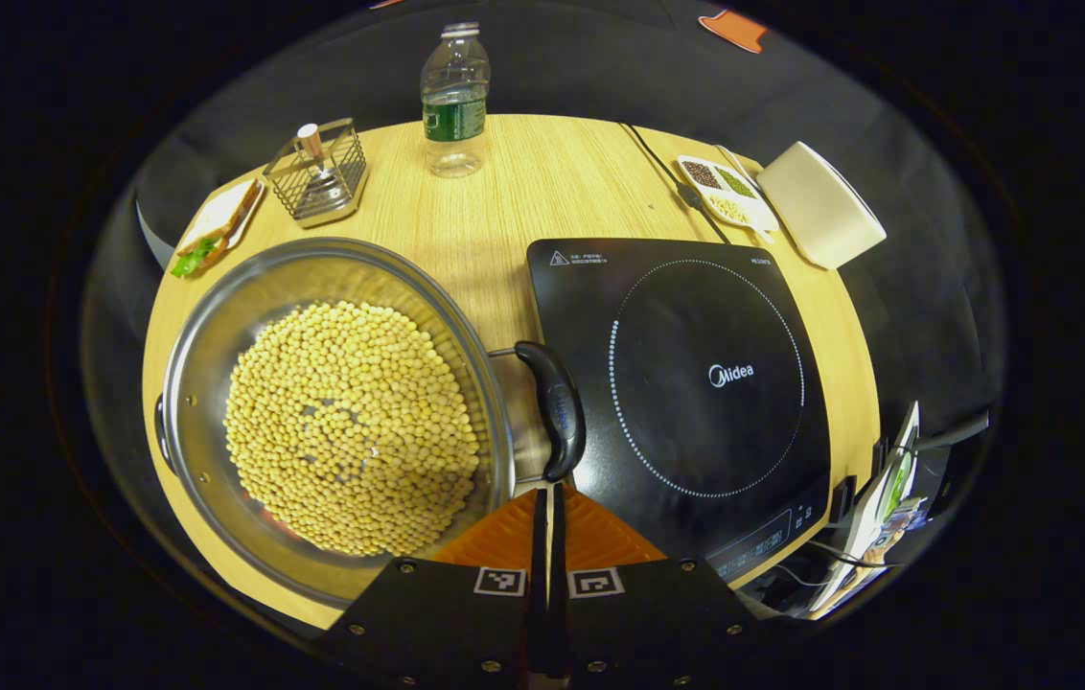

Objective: First push the handle of the pot to place it horizontally, then grasp the pot with both hands and set it on the induction cooktop.

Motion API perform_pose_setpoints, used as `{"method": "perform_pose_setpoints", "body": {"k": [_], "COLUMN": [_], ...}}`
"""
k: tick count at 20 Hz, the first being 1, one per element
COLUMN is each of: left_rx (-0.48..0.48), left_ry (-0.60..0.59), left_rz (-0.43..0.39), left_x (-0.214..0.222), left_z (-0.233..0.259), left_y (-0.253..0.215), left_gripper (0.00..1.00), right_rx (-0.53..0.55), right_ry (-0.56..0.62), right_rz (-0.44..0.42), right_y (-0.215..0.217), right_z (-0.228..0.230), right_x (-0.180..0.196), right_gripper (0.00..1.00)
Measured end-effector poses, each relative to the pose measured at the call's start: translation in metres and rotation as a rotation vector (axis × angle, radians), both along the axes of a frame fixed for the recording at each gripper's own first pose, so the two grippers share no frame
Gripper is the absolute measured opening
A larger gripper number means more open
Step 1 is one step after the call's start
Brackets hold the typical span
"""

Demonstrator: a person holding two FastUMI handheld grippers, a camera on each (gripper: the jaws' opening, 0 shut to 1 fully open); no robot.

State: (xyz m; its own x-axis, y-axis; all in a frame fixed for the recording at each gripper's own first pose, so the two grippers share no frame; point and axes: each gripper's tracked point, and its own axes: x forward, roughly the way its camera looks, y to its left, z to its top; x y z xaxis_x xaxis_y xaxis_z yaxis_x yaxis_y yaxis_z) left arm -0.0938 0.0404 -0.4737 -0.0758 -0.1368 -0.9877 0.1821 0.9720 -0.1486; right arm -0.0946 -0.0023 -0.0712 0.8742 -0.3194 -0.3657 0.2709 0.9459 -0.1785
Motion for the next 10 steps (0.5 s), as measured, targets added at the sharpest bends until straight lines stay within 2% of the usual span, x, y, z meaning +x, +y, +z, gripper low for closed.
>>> {"method": "perform_pose_setpoints", "body": {"k": [4,9,10], "left_rx": [0.024,0.042,0.056], "left_ry": [-0.048,-0.128,-0.141], "left_rz": [-0.025,-0.012,-0.009], "left_x": [0.003,0.015,0.017], "left_z": [0.031,0.056,0.059], "left_y": [0.023,0.064,0.075], "left_gripper": [0.02,0.02,0.06], "right_rx": [0.041,0.083,0.089], "right_ry": [0.038,0.07,0.076], "right_rz": [0.018,0.094,0.115], "right_y": [0.01,0.052,0.062], "right_z": [-0.015,-0.03,-0.034], "right_x": [0.008,0.032,0.036], "right_gripper": [0.95,0.95,0.95]}}
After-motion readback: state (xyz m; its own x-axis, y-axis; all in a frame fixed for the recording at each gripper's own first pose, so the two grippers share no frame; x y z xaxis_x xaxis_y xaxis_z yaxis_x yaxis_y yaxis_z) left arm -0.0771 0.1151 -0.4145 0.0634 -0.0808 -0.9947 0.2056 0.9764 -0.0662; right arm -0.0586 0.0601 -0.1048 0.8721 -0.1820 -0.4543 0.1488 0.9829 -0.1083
